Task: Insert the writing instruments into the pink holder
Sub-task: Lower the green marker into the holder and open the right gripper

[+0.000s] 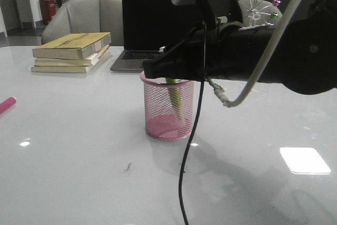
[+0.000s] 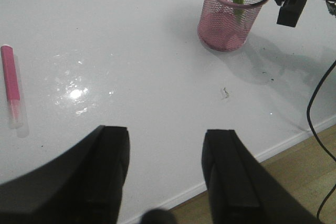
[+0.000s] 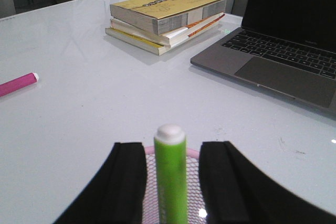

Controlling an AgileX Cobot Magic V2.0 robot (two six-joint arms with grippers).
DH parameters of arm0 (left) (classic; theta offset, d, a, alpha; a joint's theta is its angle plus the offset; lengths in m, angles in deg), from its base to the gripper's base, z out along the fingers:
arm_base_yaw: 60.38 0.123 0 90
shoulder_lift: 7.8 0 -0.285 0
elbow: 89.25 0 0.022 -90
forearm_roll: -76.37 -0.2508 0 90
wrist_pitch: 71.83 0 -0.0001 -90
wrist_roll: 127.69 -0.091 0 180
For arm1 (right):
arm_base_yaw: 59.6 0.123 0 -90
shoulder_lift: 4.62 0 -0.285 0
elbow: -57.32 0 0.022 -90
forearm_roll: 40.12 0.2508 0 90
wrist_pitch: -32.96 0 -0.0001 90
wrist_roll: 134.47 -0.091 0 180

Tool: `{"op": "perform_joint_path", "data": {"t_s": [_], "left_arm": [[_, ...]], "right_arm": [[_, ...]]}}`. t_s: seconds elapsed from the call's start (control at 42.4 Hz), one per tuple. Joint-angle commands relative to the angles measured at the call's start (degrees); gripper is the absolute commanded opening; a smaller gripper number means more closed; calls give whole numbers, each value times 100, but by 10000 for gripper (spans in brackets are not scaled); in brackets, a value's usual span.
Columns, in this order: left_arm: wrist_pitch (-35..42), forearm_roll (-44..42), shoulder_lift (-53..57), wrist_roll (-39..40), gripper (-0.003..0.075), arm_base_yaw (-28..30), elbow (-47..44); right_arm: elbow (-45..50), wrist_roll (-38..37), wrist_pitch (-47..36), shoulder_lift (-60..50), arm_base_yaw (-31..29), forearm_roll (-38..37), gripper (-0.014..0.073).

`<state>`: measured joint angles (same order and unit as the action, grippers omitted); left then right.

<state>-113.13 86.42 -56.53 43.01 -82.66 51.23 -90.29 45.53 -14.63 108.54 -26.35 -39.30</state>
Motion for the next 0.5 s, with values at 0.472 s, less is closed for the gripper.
{"op": "perform_joint_path", "data": {"t_s": [0.472], "left_arm": [[389, 98, -25, 14, 382, -54, 170]], "right_arm": [[-24, 0, 4123, -3524, -35, -24, 436]]}}
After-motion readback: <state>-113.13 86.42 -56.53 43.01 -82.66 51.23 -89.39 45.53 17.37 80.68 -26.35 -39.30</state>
